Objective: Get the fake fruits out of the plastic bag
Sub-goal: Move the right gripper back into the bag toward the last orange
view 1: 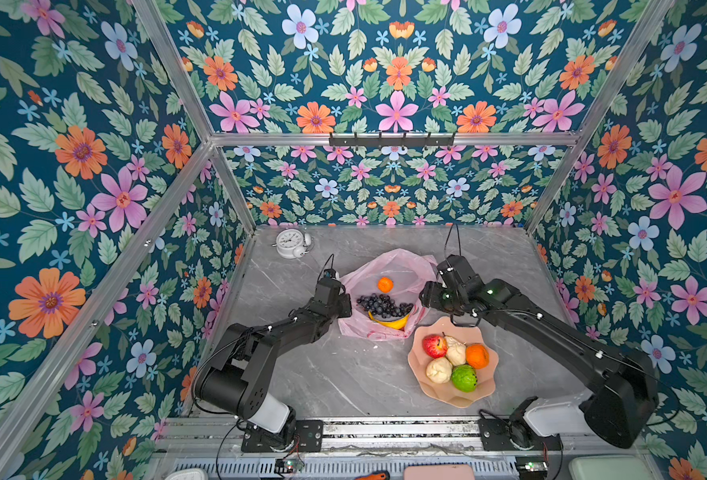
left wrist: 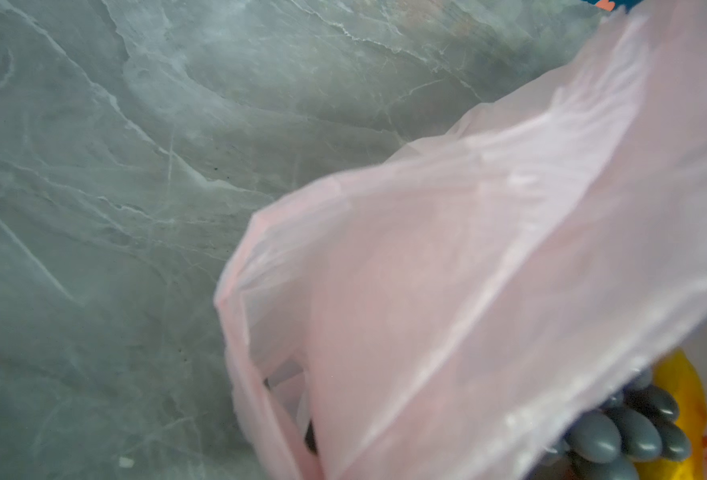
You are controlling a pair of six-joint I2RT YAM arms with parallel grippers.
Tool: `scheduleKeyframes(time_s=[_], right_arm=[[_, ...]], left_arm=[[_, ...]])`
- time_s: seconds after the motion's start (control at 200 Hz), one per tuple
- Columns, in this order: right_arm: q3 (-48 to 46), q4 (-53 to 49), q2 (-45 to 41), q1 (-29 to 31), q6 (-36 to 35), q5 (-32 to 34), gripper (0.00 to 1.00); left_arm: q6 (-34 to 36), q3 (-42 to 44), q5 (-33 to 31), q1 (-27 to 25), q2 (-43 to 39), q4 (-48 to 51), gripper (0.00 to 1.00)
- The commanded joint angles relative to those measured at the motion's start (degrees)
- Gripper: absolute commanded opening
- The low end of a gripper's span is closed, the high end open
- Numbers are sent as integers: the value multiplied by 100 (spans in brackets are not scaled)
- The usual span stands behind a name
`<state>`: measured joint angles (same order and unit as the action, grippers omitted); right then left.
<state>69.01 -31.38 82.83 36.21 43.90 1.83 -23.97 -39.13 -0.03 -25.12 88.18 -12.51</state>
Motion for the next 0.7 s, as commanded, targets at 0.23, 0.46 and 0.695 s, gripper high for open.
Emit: scheduleKeyframes(time_s=[0.23, 0.46, 0.695], right_arm=[[1454, 649, 2008, -18, 519, -582, 68], [2142, 676, 3024, -151, 1015, -738, 70], [2282, 1037, 3543, -393, 1685, -929, 71]], left_arm=[[110, -75, -225, -108, -59, 126, 2], [93, -99, -175, -124, -27, 109, 2], [85, -93, -137, -150, -24, 91, 2]])
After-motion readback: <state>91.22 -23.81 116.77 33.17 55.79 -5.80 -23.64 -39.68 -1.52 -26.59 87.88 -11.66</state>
